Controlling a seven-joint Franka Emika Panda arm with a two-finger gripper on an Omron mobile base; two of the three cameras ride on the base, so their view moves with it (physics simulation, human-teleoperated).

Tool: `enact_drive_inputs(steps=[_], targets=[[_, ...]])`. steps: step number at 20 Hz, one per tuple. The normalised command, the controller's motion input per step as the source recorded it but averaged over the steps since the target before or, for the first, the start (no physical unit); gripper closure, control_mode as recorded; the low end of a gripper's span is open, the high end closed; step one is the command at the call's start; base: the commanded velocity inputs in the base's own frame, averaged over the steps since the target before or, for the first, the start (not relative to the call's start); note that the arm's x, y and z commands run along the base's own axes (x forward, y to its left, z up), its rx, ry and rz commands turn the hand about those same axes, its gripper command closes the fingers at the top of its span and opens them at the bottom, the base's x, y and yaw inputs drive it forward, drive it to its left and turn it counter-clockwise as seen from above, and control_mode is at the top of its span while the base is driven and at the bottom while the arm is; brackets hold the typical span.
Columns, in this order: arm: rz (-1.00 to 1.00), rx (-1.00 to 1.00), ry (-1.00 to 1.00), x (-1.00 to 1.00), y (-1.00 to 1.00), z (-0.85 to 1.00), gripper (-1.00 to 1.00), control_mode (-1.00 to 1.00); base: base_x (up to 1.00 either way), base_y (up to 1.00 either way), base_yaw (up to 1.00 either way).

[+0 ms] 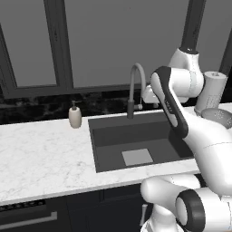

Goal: Put the colander in the sink, put the peach, pear in the colander, and turn on the sink faucet and pour water over the colander.

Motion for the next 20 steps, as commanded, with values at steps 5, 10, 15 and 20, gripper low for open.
enact_drive_inputs(steps=[5,10,15,20], targets=[[0.00,0.00,0.00,-0.19,-0.33,0.00,-1.00,-1.00,0.00,0.00,0.00],[0.00,0.00,0.04,-0.34,-0.94,0.00,-1.00,-1.00,0.00,0.00,0.00],[0.00,0.03,0.12,-0.28,-1.00,0.00,-1.00,-1.00,0.00,0.00,0.00],[0.00,0.02,0.11,-0.08,-1.00,0.00,-1.00,-1.00,0.00,0.00,0.00]])
